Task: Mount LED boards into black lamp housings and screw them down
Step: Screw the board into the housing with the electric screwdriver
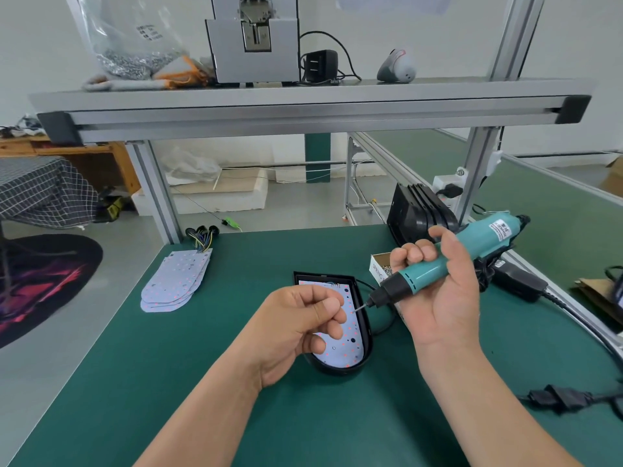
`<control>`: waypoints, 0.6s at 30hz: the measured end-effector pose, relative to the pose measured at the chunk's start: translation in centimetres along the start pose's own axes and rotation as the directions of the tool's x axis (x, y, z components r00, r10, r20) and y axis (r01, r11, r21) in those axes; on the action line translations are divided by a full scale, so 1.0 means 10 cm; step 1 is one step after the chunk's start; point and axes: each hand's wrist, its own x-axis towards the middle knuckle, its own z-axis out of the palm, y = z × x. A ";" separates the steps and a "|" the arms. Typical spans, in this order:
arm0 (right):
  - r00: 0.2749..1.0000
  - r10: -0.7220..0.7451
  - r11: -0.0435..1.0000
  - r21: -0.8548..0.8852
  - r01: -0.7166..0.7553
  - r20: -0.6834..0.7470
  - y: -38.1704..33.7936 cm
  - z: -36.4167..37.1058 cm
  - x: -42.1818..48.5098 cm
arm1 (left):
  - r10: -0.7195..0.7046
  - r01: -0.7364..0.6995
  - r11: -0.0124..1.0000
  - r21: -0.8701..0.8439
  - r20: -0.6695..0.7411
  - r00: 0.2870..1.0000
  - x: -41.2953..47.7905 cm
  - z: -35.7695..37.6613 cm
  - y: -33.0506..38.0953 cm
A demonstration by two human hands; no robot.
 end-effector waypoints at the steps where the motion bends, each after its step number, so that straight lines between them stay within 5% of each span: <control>1: 1.000 -0.001 1.000 -0.001 0.001 0.002 0.00 0.00 0.00 | -0.004 0.004 1.000 0.001 -0.001 1.000 0.00 0.01 0.00; 18: 0.998 -0.023 0.996 -0.081 0.027 0.059 0.03 -0.01 0.00 | -0.129 0.128 0.975 -0.184 0.006 0.992 -0.04 0.11 0.04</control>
